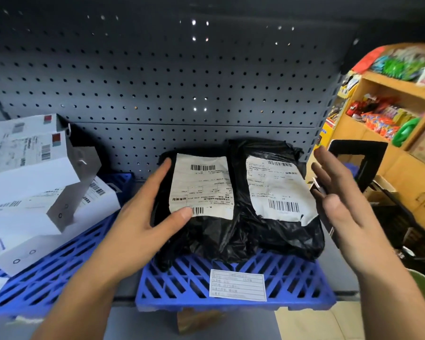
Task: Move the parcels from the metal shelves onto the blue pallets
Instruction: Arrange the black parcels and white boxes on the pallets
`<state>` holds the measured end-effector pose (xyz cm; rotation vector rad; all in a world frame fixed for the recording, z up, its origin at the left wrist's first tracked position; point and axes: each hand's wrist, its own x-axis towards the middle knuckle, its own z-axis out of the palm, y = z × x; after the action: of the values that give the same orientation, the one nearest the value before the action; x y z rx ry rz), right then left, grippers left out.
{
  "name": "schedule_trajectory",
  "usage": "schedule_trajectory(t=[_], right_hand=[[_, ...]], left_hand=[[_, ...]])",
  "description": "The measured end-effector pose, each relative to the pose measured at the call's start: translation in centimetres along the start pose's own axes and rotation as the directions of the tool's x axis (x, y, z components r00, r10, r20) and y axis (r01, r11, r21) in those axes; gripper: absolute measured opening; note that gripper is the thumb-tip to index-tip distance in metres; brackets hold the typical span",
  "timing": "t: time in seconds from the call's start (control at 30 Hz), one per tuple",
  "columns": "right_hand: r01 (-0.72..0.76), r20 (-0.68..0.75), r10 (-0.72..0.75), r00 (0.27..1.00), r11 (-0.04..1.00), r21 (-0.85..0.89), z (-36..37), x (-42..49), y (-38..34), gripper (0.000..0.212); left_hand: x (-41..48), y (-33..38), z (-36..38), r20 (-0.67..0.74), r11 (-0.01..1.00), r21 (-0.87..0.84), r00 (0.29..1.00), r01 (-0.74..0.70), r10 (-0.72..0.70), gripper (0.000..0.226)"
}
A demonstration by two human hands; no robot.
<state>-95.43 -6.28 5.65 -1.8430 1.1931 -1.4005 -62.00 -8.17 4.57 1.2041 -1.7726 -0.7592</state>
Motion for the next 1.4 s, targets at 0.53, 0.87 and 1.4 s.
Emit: schedule_trajectory(t=[0.53, 0.87, 1.4], right_hand=[[-0.083, -0.057, 0.068, 0.996, 0.934, -0.347, 2.6, 0.7, 2.0, 0.083], [0.036, 0.011, -0.035, 0.999, 0.87, -0.491, 0.7, -0.5, -0.7, 0.083], [0.225, 0.081, -0.212, 0.974, 0.846, -0.484, 7.5, -5.4, -6.0, 0.081]], left_hand=[[0.8, -0.8, 3.6, -0.024, 0.99, 0.136, 0.999, 0.042, -0.039, 0.094], [-1.9, 2.5, 0.9, -0.107, 0.969, 0.243, 0.994, 0.05, -0.025, 0.094], [-11.7, 3.9, -3.6, -0.155, 0.942, 0.33, 0.988, 0.051, 0.001, 0.081]])
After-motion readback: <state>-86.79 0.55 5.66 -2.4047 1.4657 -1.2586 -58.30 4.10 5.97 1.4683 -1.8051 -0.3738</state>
